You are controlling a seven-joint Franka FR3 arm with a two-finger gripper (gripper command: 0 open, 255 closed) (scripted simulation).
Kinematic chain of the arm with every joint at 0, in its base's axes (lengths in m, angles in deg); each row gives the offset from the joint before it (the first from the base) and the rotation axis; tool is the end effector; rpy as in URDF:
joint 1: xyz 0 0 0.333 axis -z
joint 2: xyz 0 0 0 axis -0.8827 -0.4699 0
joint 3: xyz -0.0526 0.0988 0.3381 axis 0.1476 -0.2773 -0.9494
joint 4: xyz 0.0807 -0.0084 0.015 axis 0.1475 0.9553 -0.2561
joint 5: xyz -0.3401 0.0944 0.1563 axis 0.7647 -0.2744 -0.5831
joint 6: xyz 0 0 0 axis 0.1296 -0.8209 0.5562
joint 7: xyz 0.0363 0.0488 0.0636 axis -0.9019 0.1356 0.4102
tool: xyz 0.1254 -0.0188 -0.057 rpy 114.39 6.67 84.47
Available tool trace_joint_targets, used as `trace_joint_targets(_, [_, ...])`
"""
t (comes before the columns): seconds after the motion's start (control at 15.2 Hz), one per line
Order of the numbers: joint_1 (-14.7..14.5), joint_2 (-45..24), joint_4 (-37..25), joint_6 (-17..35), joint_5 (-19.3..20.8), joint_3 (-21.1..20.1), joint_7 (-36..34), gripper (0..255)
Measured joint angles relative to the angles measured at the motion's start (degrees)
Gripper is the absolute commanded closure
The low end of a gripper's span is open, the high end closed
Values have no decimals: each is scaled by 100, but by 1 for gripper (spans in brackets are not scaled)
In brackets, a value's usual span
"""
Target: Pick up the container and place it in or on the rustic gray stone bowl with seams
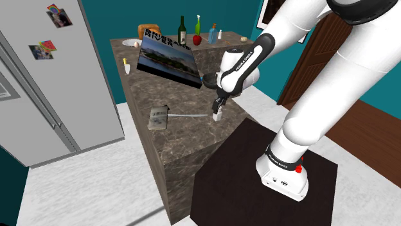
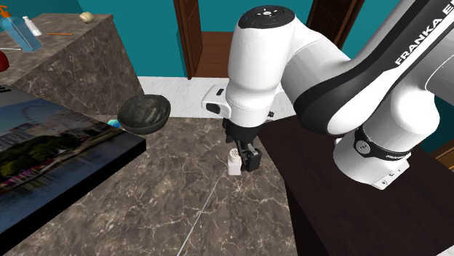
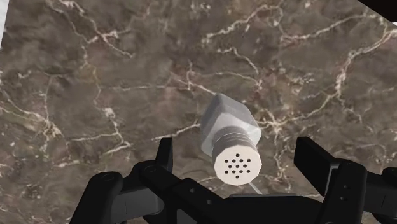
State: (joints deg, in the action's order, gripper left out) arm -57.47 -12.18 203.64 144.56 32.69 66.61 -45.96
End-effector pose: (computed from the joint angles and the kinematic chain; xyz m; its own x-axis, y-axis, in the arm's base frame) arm 0.3595 -0.0994 0.2538 0.9950 0.0809 0.0580 0.0781 -0.9957 0.0499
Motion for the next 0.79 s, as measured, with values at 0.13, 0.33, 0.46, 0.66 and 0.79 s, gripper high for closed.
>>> trace_joint_targets(0.13, [-2,-22,-4,20,-5,1,3,0])
trace_joint_targets(0.33, [-2,-29,-6,27,-7,1,5,0])
trace_joint_targets(0.46, [-2,-29,-6,27,-7,1,5,255])
trace_joint_targets(0.66, [-2,-28,-6,28,-7,1,4,255])
trace_joint_targets(0.79, [-3,-28,-6,28,-7,1,4,255])
